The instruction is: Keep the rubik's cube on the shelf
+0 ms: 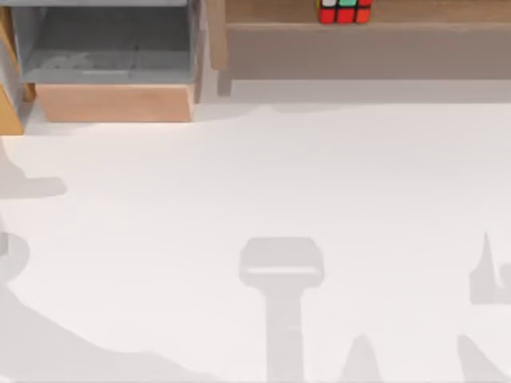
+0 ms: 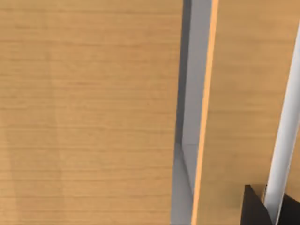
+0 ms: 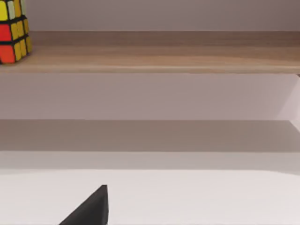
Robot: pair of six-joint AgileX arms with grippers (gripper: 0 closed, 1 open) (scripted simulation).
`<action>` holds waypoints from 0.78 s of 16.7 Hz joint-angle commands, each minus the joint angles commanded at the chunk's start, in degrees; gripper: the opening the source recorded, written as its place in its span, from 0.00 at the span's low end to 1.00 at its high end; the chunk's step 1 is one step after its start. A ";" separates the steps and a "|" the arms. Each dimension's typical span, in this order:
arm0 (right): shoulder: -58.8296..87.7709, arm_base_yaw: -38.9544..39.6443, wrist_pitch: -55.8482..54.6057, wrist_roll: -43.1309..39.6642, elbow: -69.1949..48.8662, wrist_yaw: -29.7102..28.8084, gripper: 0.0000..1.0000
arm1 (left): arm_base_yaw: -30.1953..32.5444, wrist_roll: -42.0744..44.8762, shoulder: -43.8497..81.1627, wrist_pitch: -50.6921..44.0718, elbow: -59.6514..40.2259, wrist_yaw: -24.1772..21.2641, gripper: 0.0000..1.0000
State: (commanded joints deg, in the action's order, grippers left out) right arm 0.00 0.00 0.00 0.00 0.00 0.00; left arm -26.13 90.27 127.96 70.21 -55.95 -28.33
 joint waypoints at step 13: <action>0.00 0.00 0.00 0.00 0.00 0.00 1.00 | 3.57 -0.28 7.36 -8.65 -15.88 3.74 0.00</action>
State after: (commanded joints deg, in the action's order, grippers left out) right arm 0.00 0.00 0.00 0.00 0.00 0.00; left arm -22.55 89.99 135.31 61.56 -71.83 -24.60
